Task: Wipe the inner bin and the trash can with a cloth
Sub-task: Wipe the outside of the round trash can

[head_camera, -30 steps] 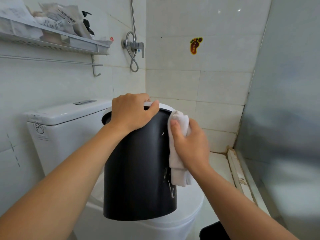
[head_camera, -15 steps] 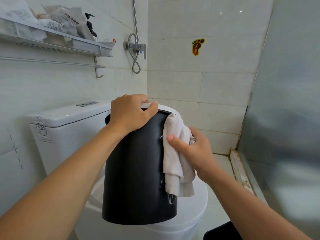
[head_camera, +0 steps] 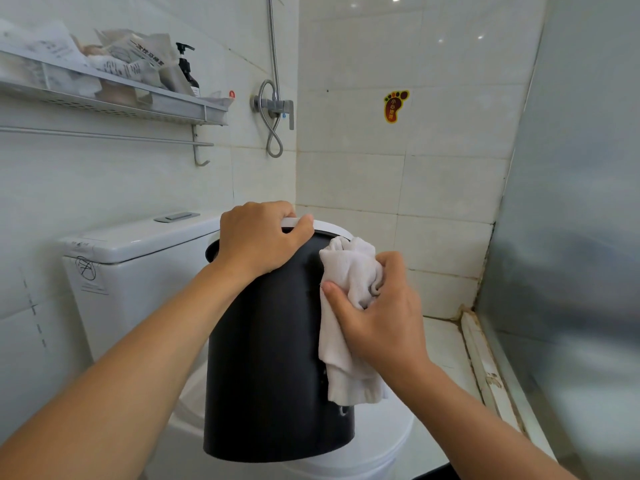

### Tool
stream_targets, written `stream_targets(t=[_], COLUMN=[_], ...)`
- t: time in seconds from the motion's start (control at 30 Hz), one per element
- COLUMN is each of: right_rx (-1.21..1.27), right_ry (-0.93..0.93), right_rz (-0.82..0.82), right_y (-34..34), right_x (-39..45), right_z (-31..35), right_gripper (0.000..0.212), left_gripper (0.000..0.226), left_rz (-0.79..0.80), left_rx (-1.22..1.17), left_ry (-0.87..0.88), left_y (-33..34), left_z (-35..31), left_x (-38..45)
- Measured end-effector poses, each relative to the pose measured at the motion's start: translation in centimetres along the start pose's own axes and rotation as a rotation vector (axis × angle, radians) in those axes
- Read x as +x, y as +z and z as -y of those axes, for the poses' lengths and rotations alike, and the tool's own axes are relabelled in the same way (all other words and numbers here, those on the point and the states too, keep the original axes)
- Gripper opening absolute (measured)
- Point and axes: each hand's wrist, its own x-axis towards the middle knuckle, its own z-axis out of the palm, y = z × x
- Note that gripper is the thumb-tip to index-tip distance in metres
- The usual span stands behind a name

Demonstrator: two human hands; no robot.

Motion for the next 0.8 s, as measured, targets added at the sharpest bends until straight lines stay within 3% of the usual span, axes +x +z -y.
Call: stream_targets(t=[0.2,0.4,0.57,0.8], right_rx=[-0.173,-0.257,-0.105,-0.152], right_ry=[-0.02,-0.145,-0.108,-0.148], right_rz=[-0.094,0.032,0.014,-0.029], right_y=[-1.8,0.0,1.1,1.7], right_x=[2.1,1.3,1.5,1.6], right_z=[-1.3,-1.0,-1.5,-0.9], right_gripper=[0.059,0.073,0.06,0.048], left_gripper=[0.048,0.063,0.074,0.07], left_rz=[0.057,0.026,0.009,-0.004], left_rx=[-0.057,0.051,0.107,0.075], left_ry=[-0.056,-0.019,-0.02,-0.055], left_y=[-0.3,0.0,0.0,-0.1], left_z=[0.3,-1.4,-1.6,-1.8], left_x=[0.1,0.3,0.3,0.2])
